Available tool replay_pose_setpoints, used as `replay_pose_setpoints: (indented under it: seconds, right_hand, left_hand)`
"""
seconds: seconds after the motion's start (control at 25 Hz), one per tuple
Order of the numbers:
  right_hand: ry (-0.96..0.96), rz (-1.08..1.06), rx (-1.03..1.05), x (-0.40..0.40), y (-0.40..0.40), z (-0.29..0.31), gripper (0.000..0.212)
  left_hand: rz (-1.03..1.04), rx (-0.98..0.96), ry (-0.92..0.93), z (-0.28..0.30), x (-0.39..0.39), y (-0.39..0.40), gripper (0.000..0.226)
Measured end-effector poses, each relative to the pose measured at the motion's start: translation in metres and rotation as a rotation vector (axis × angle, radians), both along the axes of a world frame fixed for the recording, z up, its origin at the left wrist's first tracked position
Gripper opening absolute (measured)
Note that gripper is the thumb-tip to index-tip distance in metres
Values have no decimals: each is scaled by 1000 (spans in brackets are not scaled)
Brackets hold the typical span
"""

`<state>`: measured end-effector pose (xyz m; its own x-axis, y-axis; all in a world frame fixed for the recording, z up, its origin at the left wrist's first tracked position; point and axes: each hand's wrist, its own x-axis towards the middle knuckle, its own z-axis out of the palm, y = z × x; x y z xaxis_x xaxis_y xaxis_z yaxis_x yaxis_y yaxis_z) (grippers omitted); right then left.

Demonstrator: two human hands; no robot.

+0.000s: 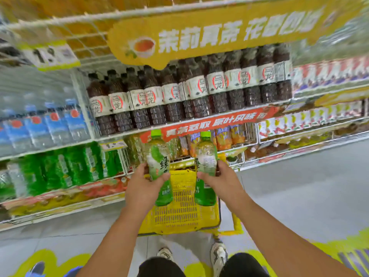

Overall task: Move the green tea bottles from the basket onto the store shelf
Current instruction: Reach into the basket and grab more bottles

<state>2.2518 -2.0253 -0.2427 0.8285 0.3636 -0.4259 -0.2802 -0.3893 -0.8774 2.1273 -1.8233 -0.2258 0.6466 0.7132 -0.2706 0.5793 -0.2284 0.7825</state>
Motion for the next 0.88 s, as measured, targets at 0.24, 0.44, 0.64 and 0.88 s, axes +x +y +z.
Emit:
replay_pose_setpoints:
  seconds: [0.24, 0.44, 0.64, 0.88]
  right_hand:
    - [-205, 49, 80, 1, 24, 119, 59]
    - [-339, 59, 145, 7, 56, 202, 93]
    - [-438, 49, 209, 18, 94, 275, 78]
    - [-510, 114, 291, 27, 123, 337, 53]
  left_hand:
    - [57, 36, -248, 112, 4, 21, 66]
    - [79, 60, -362, 188, 12, 51, 63]
    - [67, 92, -464, 258, 16, 86, 44]
    - [81, 236, -448, 330, 22, 110, 69]
